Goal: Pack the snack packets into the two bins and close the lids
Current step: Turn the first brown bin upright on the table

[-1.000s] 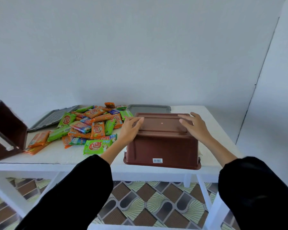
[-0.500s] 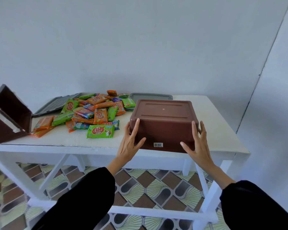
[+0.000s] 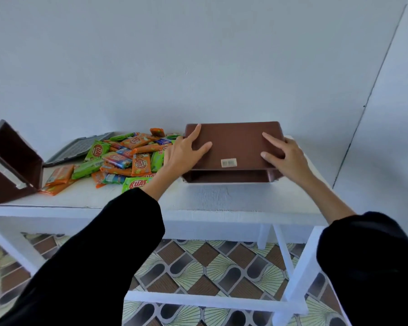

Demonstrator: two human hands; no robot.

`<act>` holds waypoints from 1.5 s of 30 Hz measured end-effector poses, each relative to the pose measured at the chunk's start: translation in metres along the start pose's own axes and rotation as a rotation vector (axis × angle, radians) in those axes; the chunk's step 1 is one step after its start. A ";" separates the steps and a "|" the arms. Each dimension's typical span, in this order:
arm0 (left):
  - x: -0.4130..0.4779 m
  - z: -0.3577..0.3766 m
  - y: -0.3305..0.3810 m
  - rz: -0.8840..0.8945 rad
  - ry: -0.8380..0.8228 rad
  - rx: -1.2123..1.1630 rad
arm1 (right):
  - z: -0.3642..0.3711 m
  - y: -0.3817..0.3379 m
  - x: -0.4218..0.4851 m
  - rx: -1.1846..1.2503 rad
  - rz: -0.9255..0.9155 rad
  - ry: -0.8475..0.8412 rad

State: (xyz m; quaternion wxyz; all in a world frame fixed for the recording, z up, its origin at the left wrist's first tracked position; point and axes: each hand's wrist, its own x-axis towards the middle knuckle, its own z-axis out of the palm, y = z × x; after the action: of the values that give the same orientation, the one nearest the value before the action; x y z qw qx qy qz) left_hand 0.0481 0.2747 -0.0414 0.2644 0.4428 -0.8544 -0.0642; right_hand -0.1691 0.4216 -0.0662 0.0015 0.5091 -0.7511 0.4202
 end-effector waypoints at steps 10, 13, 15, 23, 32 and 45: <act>0.063 -0.029 0.017 -0.182 -0.542 -0.166 | -0.036 -0.018 0.067 -0.071 0.251 -0.329; 0.061 -0.026 0.012 -0.198 -0.555 -0.248 | -0.032 -0.011 0.069 -0.043 0.298 -0.253; 0.059 -0.020 0.008 -0.213 -0.516 -0.335 | -0.029 -0.006 0.065 -0.051 0.290 -0.180; 0.014 0.030 -0.018 -0.155 0.227 -0.486 | 0.001 0.041 0.019 0.157 -0.040 0.302; -0.037 0.098 -0.059 0.176 0.287 -0.232 | 0.057 0.084 -0.035 -0.011 -0.164 0.345; 0.013 0.061 -0.029 -0.020 0.124 -0.059 | 0.017 0.067 0.019 -0.136 0.056 0.193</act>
State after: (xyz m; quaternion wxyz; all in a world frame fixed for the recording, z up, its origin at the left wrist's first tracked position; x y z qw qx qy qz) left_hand 0.0316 0.2396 -0.0981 0.3290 0.4464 -0.8296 -0.0646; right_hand -0.2228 0.4049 -0.1112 0.0968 0.4439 -0.7881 0.4152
